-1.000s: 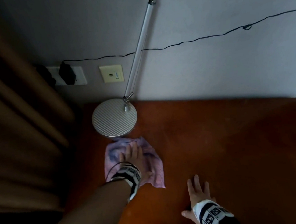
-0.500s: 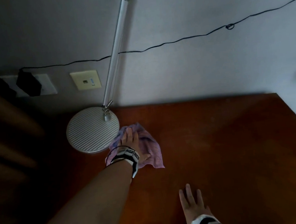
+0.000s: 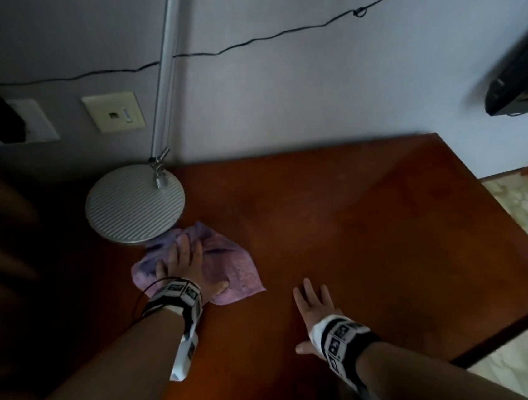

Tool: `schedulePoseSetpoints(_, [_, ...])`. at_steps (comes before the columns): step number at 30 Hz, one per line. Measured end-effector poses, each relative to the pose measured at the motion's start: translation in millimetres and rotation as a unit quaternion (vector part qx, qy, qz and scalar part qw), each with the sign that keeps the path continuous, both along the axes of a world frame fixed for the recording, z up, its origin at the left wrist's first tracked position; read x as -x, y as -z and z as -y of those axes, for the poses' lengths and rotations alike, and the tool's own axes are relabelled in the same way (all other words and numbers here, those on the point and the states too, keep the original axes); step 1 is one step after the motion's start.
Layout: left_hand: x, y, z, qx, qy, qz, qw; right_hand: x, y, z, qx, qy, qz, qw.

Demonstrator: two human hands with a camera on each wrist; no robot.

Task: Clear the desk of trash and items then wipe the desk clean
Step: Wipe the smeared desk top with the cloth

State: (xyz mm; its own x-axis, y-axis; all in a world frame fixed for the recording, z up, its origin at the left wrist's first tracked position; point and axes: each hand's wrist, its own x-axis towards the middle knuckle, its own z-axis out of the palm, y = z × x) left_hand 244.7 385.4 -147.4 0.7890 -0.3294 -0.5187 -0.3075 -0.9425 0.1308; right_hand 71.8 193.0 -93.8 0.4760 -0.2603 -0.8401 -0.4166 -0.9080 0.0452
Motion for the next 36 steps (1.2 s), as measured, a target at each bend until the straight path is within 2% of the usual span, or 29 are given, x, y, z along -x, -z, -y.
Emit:
schedulePoseSetpoints(5, [68, -5, -1, -0.018, -0.007, -0.001, 1.0, 2, 0, -1, 0.008, -0.006, 0.011, 1.0])
schedulePoseSetpoints(11, [145, -17, 39, -0.05, 0.06, -0.048, 0.996, 5, 3, 6, -0.011, -0.011, 0.052, 0.999])
schedulePoseSetpoints(15, [177, -14, 73, -0.062, 0.089, -0.041, 0.993, 21, 3, 35, -0.028, -0.041, 0.105, 0.993])
schedulePoseSetpoints(18, [194, -18, 105, -0.075, 0.106, -0.034, 0.991, 44, 0, 80, -0.03, -0.041, 0.144, 0.988])
schedulePoseSetpoints(22, [219, -21, 165, -0.084, 0.102, -0.042, 0.99, 79, 3, 152, -0.025, -0.021, 0.157, 0.987])
schedulePoseSetpoints(30, [282, -16, 337, -0.066, 0.089, -0.029, 0.993, 156, 7, 273, -0.068, -0.042, 0.191, 0.978])
schedulePoseSetpoints(36, [318, -9, 432, -0.075, 0.132, -0.029, 0.988, 207, 16, 348, -0.05, -0.025, 0.206, 0.977])
